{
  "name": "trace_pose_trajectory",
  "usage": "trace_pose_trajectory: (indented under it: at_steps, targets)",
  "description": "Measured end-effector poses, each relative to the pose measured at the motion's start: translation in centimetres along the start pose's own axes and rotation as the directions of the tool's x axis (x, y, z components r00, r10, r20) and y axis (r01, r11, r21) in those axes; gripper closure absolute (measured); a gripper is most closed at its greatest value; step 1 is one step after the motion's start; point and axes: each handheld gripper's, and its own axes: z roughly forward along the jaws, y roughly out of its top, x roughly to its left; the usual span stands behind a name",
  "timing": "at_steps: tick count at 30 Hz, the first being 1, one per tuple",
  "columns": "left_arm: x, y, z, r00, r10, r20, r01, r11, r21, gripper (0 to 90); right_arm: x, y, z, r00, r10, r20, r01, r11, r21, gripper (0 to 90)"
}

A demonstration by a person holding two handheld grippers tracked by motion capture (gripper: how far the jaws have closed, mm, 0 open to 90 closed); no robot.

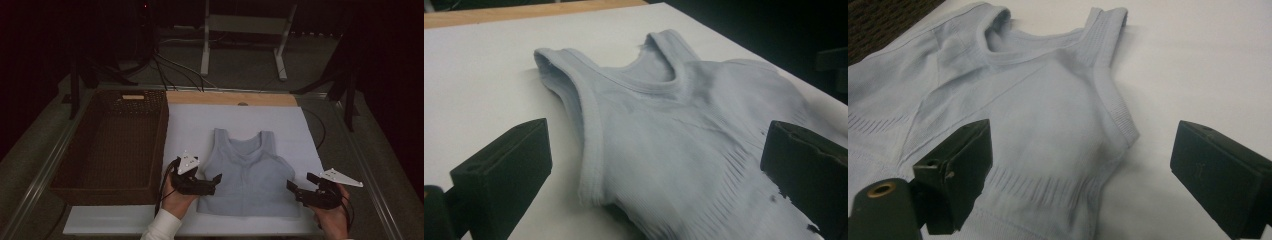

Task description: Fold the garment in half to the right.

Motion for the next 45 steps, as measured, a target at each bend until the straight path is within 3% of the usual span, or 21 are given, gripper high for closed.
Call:
trace_pose_trajectory:
  at_steps: [10, 17, 21, 26, 31, 36, 45]
  targets:
    - [0.9, -0.6, 2.6, 0.9991, -0.026, -0.033, 0.029, 0.9962, 0.083, 1.8, 0.0, -0.1, 0.0, 0.9997, -0.01, 0.024, 0.01, 0.9999, 0.002, 9.1]
    - [1.4, -1.8, 3.1, 0.9964, -0.057, -0.062, 0.065, 0.9883, 0.138, 2.9, 0.2, -0.1, -0.1, 0.9992, -0.021, 0.032, 0.021, 0.9998, 0.0, 9.1]
    - [1.5, -2.6, 2.9, 0.994, -0.054, -0.095, 0.069, 0.9844, 0.162, 4.1, 0.3, 0.0, -0.1, 0.9992, -0.019, 0.035, 0.02, 0.9998, -0.003, 9.2]
    - [1.6, -3.5, 2.5, 0.9927, -0.08, -0.09, 0.095, 0.9793, 0.179, 7.0, 0.4, 0.0, -0.1, 0.9989, -0.027, 0.038, 0.027, 0.9996, -0.005, 9.3]
    - [1.2, -3.7, 1.9, 0.9928, -0.104, -0.059, 0.114, 0.9765, 0.183, 16.0, 0.4, 0.0, -0.2, 0.9985, -0.033, 0.043, 0.033, 0.9994, -0.009, 9.3]
    - [0.8, -4.0, 1.8, 0.9935, -0.107, -0.039, 0.113, 0.9717, 0.208, 18.0, 0.5, 0.1, -0.2, 0.9984, -0.033, 0.047, 0.034, 0.9994, -0.01, 9.4]
    - [0.4, -3.9, 2.1, 0.995, -0.1, 0.001, 0.098, 0.9716, 0.215, 26.8, 0.5, 0.1, -0.3, 0.9983, -0.034, 0.047, 0.035, 0.9993, -0.013, 9.5]
